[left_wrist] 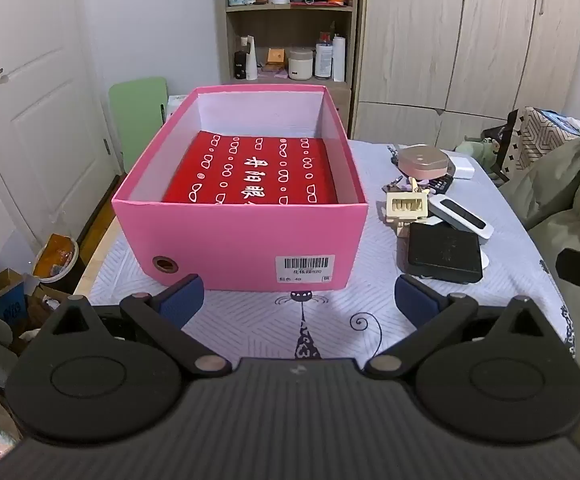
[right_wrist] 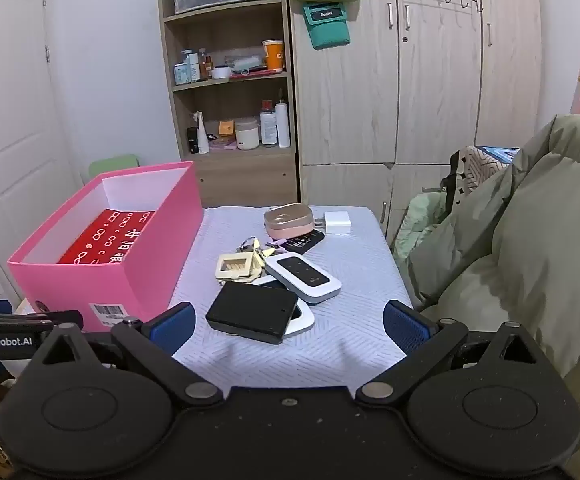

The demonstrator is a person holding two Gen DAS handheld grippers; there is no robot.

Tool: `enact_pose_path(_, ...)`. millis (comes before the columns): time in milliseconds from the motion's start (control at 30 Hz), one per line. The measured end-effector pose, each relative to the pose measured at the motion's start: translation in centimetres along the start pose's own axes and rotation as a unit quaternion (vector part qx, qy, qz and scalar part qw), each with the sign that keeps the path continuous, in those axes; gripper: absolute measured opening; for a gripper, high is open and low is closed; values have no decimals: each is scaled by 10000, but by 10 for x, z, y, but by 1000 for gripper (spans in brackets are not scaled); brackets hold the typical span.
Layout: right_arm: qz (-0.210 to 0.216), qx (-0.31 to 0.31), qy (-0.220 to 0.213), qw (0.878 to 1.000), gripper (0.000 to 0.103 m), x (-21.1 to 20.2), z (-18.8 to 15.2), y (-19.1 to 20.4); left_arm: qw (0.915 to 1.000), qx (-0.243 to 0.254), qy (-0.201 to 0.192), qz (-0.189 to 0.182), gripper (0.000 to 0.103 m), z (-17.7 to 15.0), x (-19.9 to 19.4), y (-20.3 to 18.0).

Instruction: Organize rigid objects

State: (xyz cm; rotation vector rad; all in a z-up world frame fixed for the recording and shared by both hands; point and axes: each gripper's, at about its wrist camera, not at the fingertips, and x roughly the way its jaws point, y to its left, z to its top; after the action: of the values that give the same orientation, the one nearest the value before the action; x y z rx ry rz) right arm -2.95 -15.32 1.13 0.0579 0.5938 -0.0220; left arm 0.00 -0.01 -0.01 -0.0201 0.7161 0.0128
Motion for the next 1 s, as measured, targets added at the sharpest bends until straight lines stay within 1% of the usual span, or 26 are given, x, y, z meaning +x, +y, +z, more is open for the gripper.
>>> enact_pose_path(133, 15, -3, 69, 10000, 102, 1, 4, 4, 10000, 23, 85, 36, 103, 2, 5, 1)
enact_pose_path(200, 31, -24, 61, 10000, 101, 1, 6, 6, 9999, 54, 104, 90, 103, 1, 10, -7)
enact_pose_path(233, 35, -22, 68, 10000, 101, 4, 4, -3, 9998, 13, 152, 83, 103, 2, 12, -9)
enact_pose_path(367, 13, -88, 144, 9999, 102, 10, 1, -11, 9998, -117, 151, 55, 103, 1, 15, -12)
enact_pose_path(433, 2, -88, 197, 9998, 102, 12, -2, -22, 9997, -177, 136, 45, 103, 0, 16, -11)
enact_pose_path(500, -154, -95, 246, 9995, 101, 12, 3, -14, 9997, -203, 121, 33, 103, -1, 16, -13)
enact_pose_path(733, -112, 45, 243, 9996, 102, 16, 1, -23, 9998, -125, 119, 56, 103, -1, 19, -21)
enact_pose_path(1000, -14, 1, 292, 9996, 102, 21, 0, -16, 9998, -143, 93, 118, 103, -2, 21, -20)
